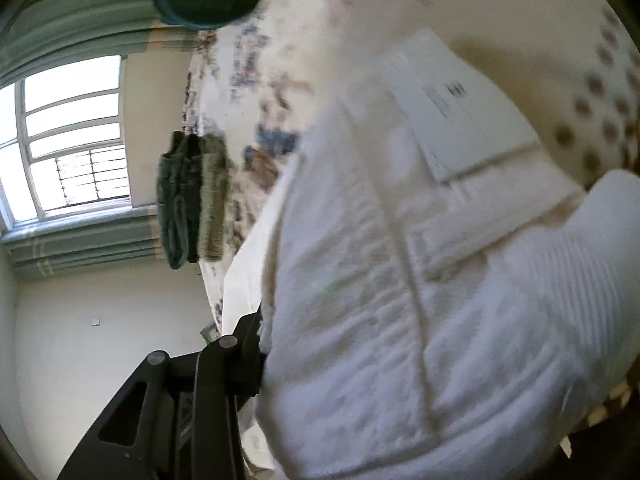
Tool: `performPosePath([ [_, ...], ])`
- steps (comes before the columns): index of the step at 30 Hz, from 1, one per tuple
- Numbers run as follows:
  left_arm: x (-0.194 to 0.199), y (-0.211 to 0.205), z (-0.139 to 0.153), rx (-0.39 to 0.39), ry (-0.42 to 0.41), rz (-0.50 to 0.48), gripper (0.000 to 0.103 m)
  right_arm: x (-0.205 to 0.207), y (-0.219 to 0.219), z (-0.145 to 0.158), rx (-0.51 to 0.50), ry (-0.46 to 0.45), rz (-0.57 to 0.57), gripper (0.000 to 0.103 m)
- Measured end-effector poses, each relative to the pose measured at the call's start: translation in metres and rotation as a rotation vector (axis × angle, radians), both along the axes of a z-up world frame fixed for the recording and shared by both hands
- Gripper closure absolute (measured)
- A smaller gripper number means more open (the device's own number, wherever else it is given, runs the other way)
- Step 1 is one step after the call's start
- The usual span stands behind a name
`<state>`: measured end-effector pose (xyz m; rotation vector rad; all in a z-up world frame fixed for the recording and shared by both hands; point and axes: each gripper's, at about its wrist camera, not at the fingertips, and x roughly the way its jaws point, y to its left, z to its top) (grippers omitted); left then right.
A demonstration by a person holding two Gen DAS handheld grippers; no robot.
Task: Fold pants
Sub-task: 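Carry the folded pants with both grippers onto the stack of folded clothes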
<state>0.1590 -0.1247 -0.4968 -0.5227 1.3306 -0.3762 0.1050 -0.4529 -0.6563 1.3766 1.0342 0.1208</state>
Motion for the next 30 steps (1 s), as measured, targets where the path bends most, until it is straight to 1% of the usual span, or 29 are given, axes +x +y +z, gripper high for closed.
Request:
performPosePath([
  [1, 0.004, -0.002, 0.017, 0.005, -0.016, -0.009, 0.084, 0.001, -0.004, 0.011, 0.0, -0.01, 0.003, 0.062],
  [3, 0.01, -0.002, 0.039, 0.014, -0.039, -0.015, 0.084, 0.011, -0.008, 0.036, -0.012, -0.037, 0.018, 0.062],
  [4, 0.016, -0.002, 0.054, 0.022, -0.059, -0.021, 0.084, 0.019, -0.008, 0.048, -0.017, -0.049, 0.025, 0.062],
  [5, 0.022, -0.001, 0.063, 0.024, -0.069, -0.02, 0.084, 0.019, -0.008, 0.057, -0.019, -0.057, 0.032, 0.062],
  [7, 0.038, 0.005, 0.087, 0.019, -0.097, -0.01, 0.084, 0.041, -0.004, 0.084, -0.032, -0.086, 0.051, 0.062],
  [9, 0.053, 0.011, 0.102, 0.011, -0.117, 0.003, 0.084, 0.065, 0.003, 0.109, -0.05, -0.115, 0.067, 0.062],
  [11, 0.078, 0.021, 0.118, -0.011, -0.136, 0.025, 0.084, 0.098, 0.013, 0.137, -0.078, -0.151, 0.079, 0.062],
  [12, 0.093, 0.027, 0.124, -0.019, -0.144, 0.036, 0.084, 0.11, 0.017, 0.147, -0.085, -0.166, 0.082, 0.062],
  [13, 0.109, 0.035, 0.131, -0.024, -0.155, 0.045, 0.084, 0.129, 0.025, 0.158, -0.094, -0.183, 0.085, 0.062],
  [15, 0.137, 0.05, 0.14, -0.035, -0.169, 0.062, 0.084, 0.164, 0.041, 0.173, -0.1, -0.203, 0.088, 0.062],
  [17, 0.176, 0.073, 0.151, -0.047, -0.192, 0.08, 0.084, 0.202, 0.06, 0.187, -0.105, -0.223, 0.095, 0.062],
  [18, 0.194, 0.084, 0.155, -0.05, -0.2, 0.088, 0.084, 0.231, 0.075, 0.196, -0.106, -0.237, 0.102, 0.062],
  [19, 0.221, 0.1, 0.16, -0.052, -0.214, 0.102, 0.084, 0.256, 0.087, 0.2, -0.105, -0.248, 0.107, 0.062],
  [20, 0.238, 0.111, 0.164, -0.048, -0.225, 0.109, 0.084, 0.276, 0.098, 0.203, -0.104, -0.256, 0.112, 0.062],
  [21, 0.262, 0.125, 0.168, -0.041, -0.242, 0.119, 0.084, 0.307, 0.114, 0.206, -0.097, -0.268, 0.118, 0.062],
  [22, 0.278, 0.135, 0.17, -0.038, -0.253, 0.124, 0.084, 0.329, 0.126, 0.208, -0.092, -0.277, 0.122, 0.062],
  [25, 0.344, 0.177, 0.172, -0.025, -0.287, 0.15, 0.084, 0.409, 0.171, 0.208, -0.085, -0.314, 0.142, 0.062],
  [28, 0.406, 0.218, 0.159, -0.016, -0.3, 0.177, 0.084, 0.475, 0.212, 0.199, -0.087, -0.332, 0.161, 0.062],
  [30, 0.429, 0.236, 0.145, -0.002, -0.294, 0.18, 0.084, 0.513, 0.24, 0.185, -0.102, -0.333, 0.177, 0.062],
])
